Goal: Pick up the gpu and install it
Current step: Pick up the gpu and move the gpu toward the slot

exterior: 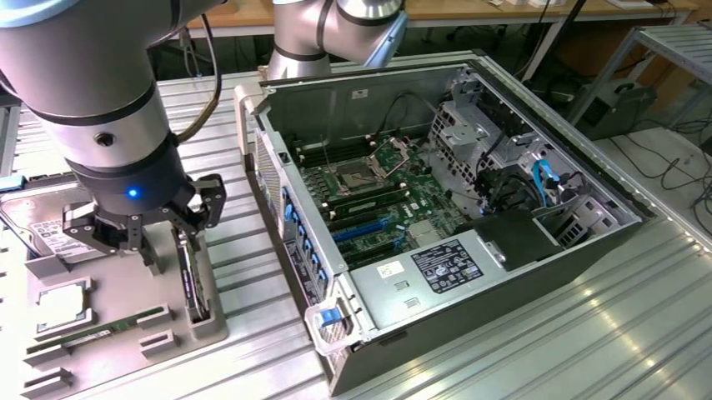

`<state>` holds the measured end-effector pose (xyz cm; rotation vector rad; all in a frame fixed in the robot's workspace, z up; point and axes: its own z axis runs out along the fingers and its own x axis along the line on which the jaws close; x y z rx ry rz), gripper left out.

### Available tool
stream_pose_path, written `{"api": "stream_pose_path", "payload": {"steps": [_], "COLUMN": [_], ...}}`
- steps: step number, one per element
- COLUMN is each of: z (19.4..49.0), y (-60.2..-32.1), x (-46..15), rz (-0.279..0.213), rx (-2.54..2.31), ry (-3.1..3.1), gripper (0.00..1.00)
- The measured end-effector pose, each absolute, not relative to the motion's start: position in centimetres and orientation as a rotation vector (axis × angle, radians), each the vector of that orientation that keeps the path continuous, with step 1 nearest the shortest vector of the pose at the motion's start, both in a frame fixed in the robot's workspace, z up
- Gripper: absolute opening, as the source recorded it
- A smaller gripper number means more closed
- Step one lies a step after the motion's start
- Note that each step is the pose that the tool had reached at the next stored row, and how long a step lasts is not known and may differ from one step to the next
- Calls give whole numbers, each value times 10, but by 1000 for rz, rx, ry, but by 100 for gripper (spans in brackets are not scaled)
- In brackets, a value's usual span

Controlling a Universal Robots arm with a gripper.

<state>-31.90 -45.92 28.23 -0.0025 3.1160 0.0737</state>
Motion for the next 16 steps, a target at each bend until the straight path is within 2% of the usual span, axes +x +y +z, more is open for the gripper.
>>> {"api": "stream_pose_path", "payload": {"steps": [5, 6, 16], "z": [281, 281, 269], "y": [-462, -462, -463], "x": [-318, -318, -313], "rz": [74, 74, 75], "rx": [-3, -2, -9], "ry": [3116, 3116, 3117], "gripper": [56, 62, 62]}}
